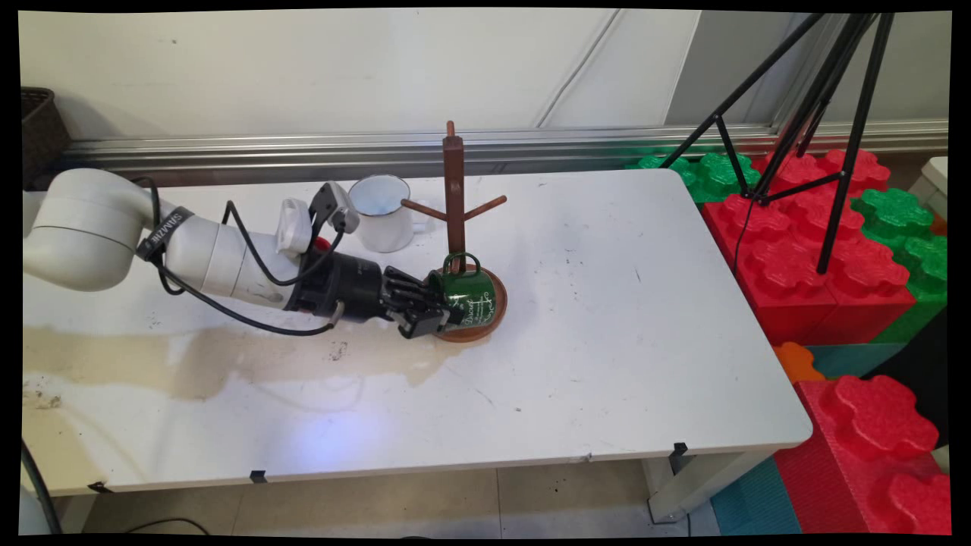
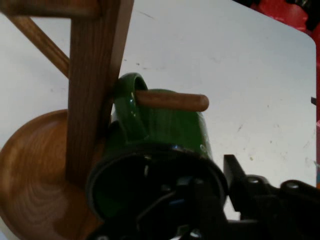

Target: Place the picked object on the table

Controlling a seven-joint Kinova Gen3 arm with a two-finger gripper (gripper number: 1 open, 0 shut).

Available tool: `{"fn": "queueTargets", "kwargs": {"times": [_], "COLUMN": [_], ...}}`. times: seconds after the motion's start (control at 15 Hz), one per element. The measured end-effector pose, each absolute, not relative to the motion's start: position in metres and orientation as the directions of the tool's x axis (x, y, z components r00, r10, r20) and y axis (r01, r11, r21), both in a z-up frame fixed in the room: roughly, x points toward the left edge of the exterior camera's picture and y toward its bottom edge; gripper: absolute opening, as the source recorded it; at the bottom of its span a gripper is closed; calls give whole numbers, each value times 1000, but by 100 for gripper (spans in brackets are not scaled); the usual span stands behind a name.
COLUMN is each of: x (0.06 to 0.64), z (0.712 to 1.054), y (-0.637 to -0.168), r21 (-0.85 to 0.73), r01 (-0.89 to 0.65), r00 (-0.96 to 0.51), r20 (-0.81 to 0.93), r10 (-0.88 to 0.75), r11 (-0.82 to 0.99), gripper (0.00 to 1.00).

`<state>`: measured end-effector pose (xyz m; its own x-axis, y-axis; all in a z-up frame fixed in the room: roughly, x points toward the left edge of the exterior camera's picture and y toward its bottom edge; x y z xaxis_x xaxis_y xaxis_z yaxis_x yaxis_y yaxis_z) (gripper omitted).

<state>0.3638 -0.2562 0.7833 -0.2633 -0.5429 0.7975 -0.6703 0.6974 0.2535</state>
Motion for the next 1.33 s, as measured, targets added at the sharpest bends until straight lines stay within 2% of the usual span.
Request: {"fn": "queueTargets", "kwargs": {"times": [1.33], "x": [369], "z": [811], "y": [-225], "r21": [240], "r01": [-625], "r00": [-283], "r20": [817], "r10": [-502], "r11": [743], "gripper": [0]}}
